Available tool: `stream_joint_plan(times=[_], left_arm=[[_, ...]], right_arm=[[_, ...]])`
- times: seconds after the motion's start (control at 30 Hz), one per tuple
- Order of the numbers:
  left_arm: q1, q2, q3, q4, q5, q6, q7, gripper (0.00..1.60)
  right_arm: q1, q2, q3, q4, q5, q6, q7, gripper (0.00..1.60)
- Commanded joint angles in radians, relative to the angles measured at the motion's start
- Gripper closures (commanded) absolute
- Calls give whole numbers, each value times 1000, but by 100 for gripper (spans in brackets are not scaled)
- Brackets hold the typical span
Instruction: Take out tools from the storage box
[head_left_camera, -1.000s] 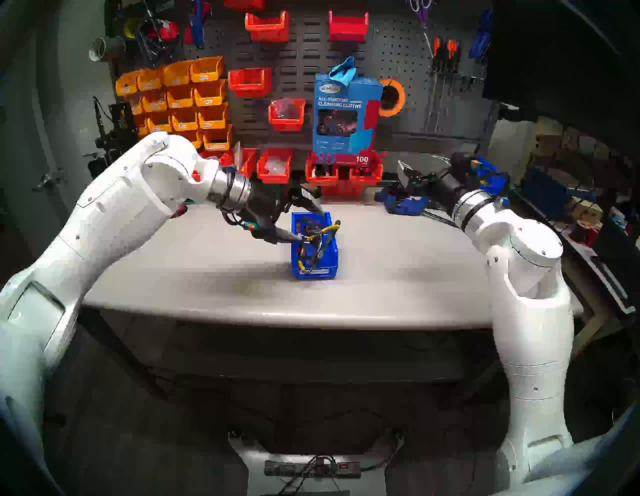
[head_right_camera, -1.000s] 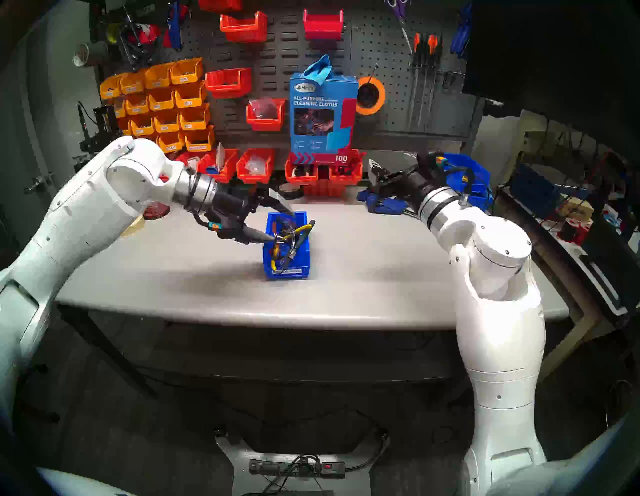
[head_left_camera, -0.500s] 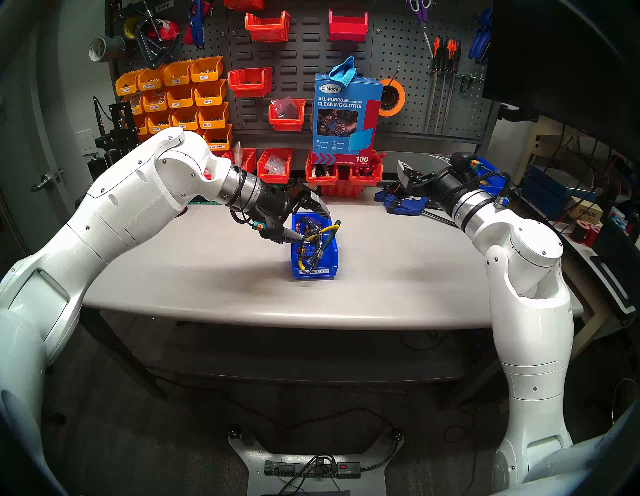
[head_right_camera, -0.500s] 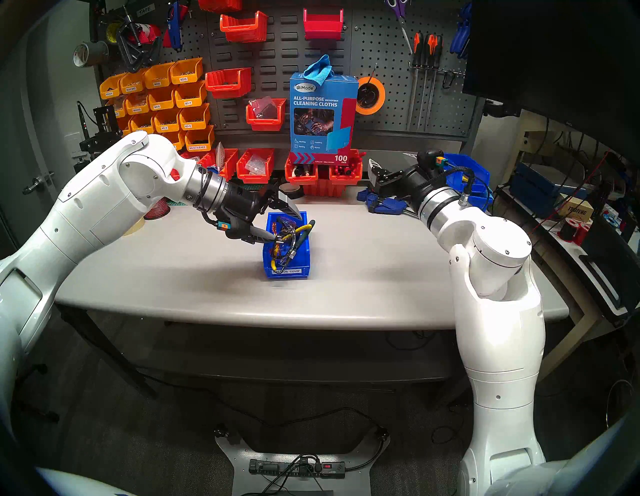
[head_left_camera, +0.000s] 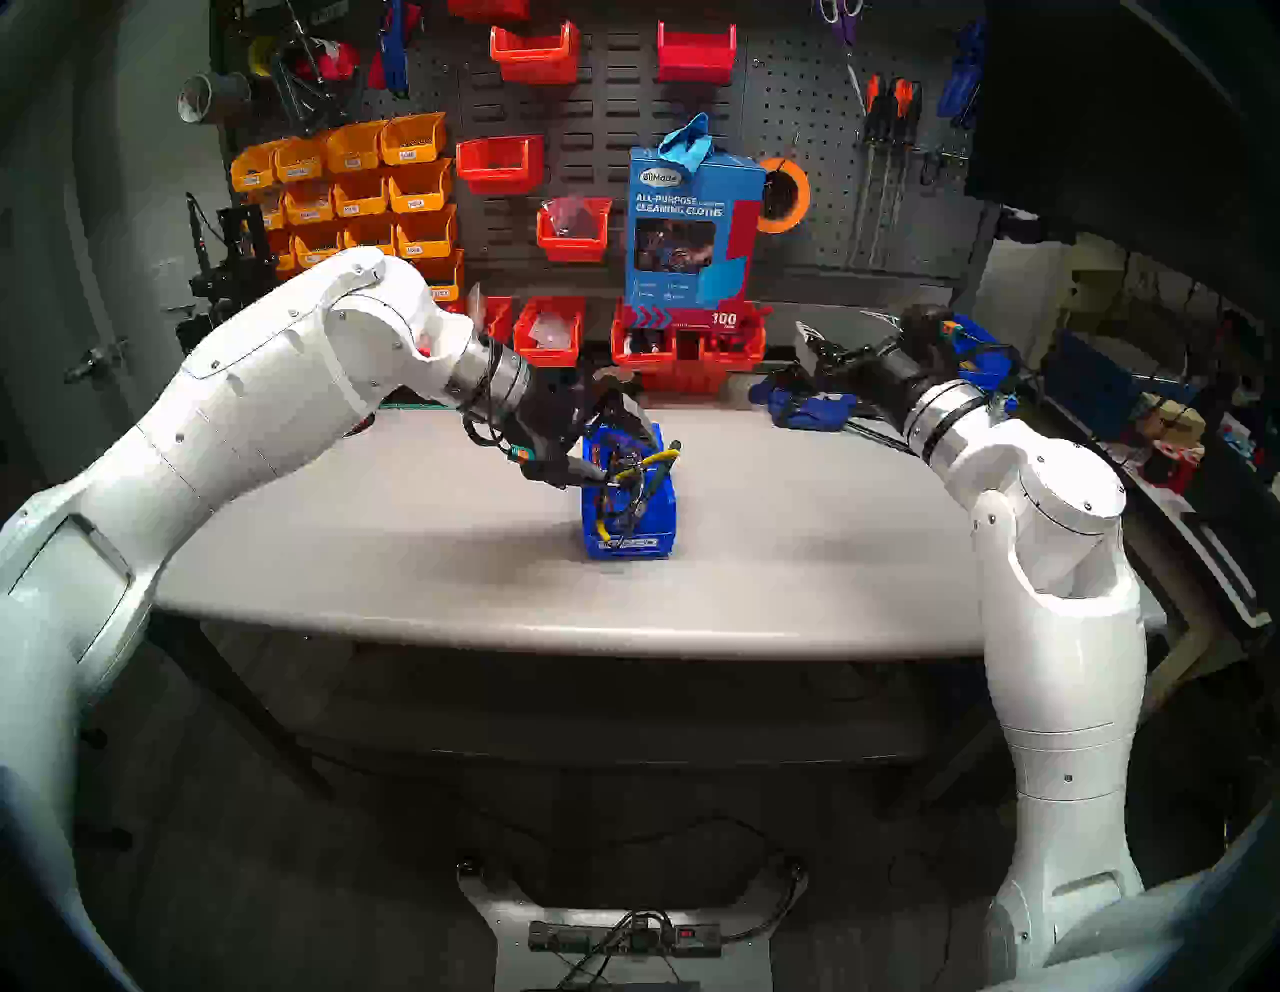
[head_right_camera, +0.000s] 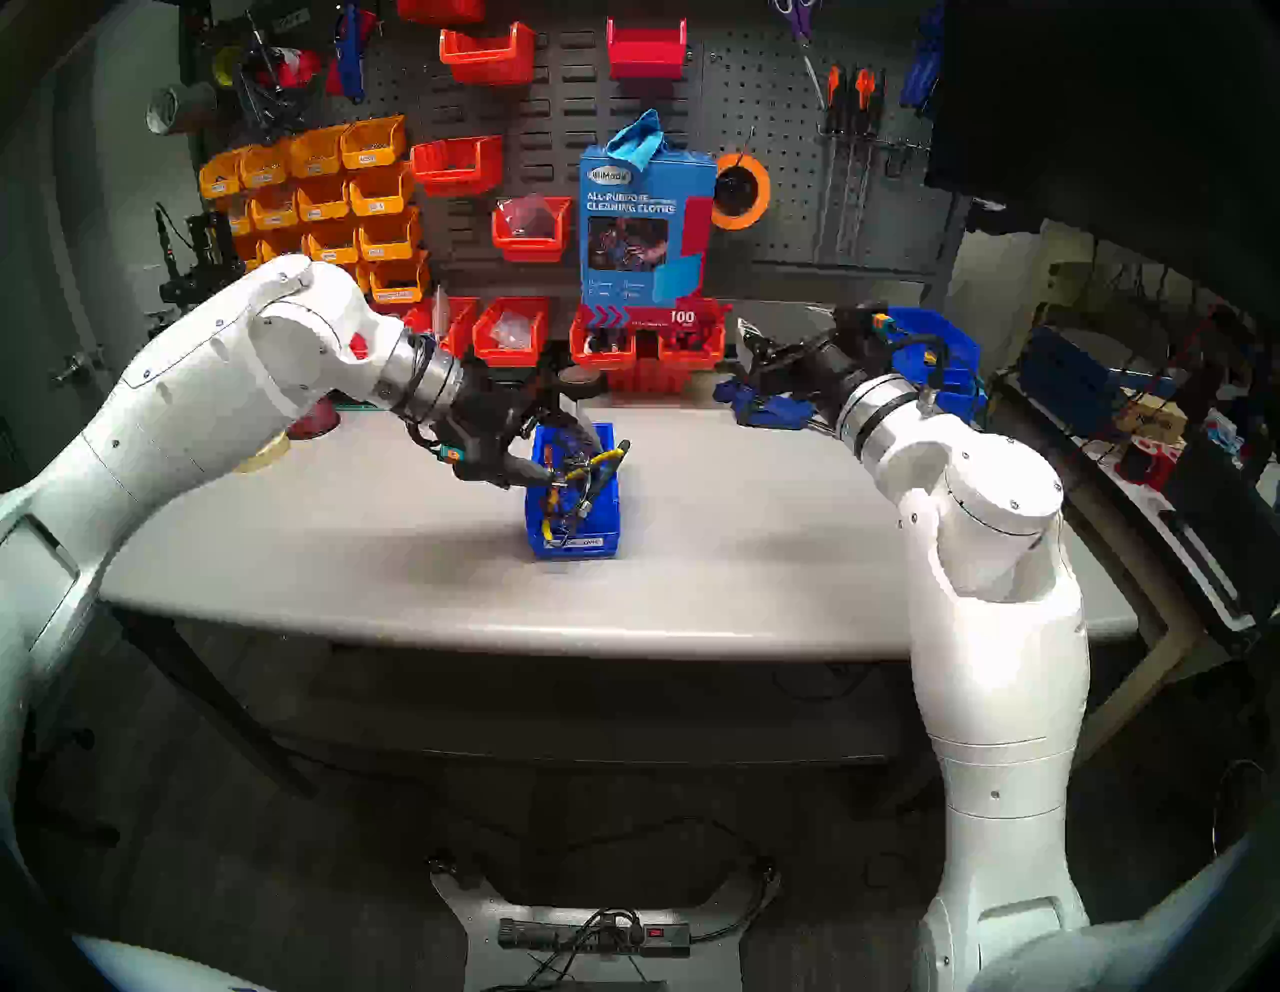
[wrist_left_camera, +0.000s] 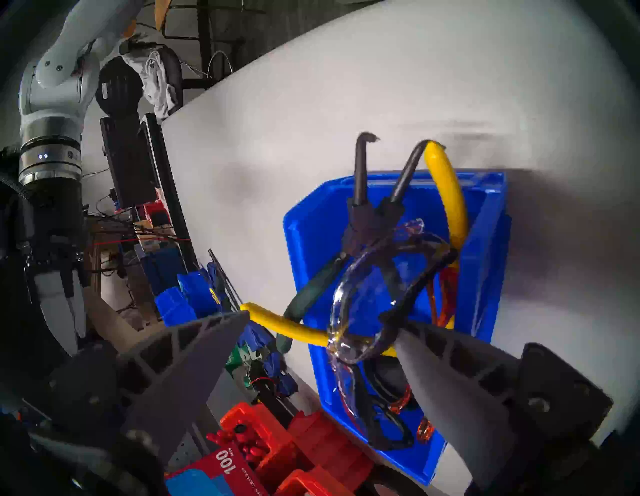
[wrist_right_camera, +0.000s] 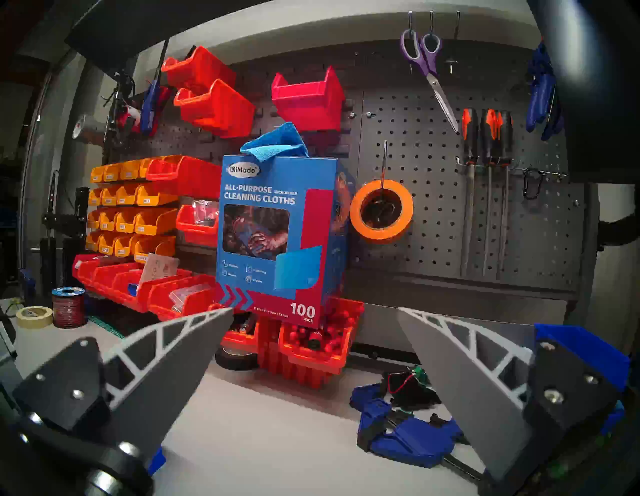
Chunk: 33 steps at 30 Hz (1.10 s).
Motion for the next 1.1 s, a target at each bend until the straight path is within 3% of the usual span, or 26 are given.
stream_joint_plan(times=[0.0,0.03,0.07,0.13,0.37,0.4,0.43,0.47,1.07], left_arm=[[38,29,89,8,-2,-1,-24,51],[37,31,96,9,-4,-1,-22,56],[34,33,103,8,-5,-1,-21,83],[33,36,116,9,-8,-1,-18,97],[37,50,146,9,-26,-1,5,97],[37,51,148,9,-28,-1,9,104],[39,52,150,11,-33,-1,14,119],[38,53,154,12,-37,-1,20,160],[10,94,151,-1,-126,-1,205,160]], right_arm=[[12,1,2,-11,1,-2,0,0],[12,0,2,-11,0,-2,0,0],[12,0,2,-11,0,-2,1,0],[12,-1,2,-11,-1,-1,2,0],[12,-4,4,-11,-4,-1,4,0],[12,-4,4,-11,-4,-1,5,0],[12,-4,4,-11,-5,-1,5,0],[12,-5,4,-11,-5,-1,6,0],[13,-12,8,-11,-13,1,12,0]])
